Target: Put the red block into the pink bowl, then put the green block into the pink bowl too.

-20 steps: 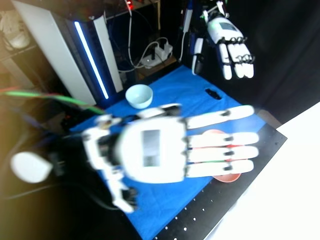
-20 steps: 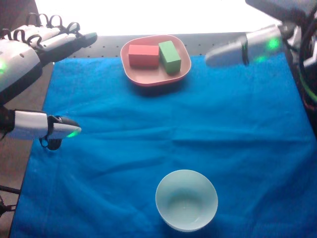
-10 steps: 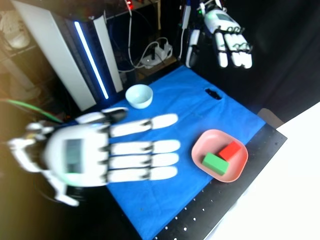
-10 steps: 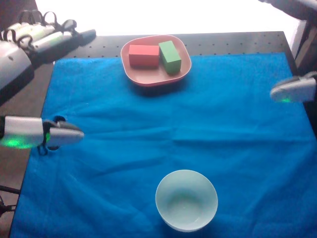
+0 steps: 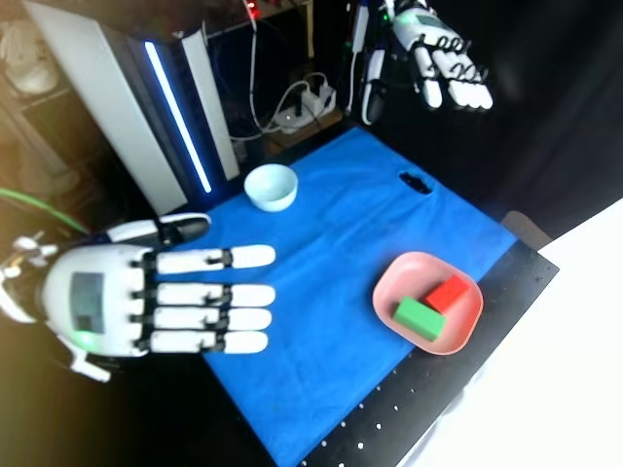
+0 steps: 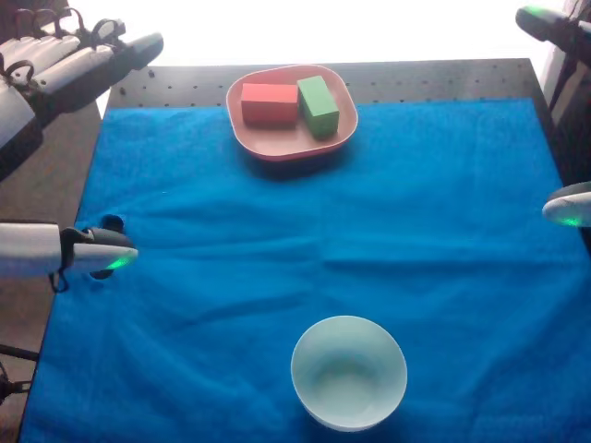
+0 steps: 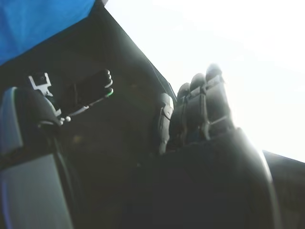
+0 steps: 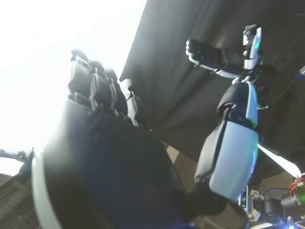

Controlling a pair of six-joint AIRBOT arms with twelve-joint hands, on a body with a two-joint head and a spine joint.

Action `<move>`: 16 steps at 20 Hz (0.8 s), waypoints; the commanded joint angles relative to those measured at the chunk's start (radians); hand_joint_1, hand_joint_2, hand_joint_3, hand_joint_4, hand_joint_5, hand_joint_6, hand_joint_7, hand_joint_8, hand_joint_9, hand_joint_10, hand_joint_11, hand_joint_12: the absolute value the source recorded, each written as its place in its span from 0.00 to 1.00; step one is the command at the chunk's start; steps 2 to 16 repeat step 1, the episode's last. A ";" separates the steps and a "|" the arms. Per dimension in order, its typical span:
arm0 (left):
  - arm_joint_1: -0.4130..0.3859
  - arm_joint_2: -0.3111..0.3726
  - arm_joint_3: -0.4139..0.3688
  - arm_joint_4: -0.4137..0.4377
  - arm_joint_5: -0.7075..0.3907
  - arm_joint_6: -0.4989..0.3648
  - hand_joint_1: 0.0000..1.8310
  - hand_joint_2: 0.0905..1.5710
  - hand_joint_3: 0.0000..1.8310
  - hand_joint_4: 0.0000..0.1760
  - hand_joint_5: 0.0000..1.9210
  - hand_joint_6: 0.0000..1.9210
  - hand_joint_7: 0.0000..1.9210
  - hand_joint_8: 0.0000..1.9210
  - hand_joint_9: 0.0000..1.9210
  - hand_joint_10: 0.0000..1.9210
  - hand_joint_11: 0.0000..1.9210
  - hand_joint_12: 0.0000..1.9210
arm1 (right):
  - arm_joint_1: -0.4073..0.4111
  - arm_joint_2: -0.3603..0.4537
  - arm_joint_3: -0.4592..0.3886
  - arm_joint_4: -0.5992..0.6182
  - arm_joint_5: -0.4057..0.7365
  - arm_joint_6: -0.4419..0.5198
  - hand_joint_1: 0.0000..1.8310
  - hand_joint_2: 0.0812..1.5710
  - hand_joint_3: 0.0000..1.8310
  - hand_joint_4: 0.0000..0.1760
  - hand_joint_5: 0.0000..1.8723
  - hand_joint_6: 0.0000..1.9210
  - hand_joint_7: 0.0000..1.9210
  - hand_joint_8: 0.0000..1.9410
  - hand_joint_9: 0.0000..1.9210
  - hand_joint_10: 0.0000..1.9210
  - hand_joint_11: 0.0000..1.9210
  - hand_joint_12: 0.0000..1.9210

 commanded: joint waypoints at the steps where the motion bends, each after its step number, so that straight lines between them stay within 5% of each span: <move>1: -0.006 0.006 -0.001 -0.013 -0.156 -0.006 0.51 0.49 0.00 0.69 0.02 0.00 0.00 0.00 0.00 0.00 0.00 0.00 | 0.007 0.005 -0.006 0.039 0.135 0.003 0.46 0.46 0.00 0.79 0.02 0.00 0.00 0.00 0.00 0.00 0.00 0.00; 16: -0.006 0.006 -0.001 -0.013 -0.156 -0.006 0.51 0.49 0.00 0.69 0.02 0.00 0.00 0.00 0.00 0.00 0.00 0.00 | 0.007 0.005 -0.006 0.039 0.135 0.003 0.46 0.46 0.00 0.79 0.02 0.00 0.00 0.00 0.00 0.00 0.00 0.00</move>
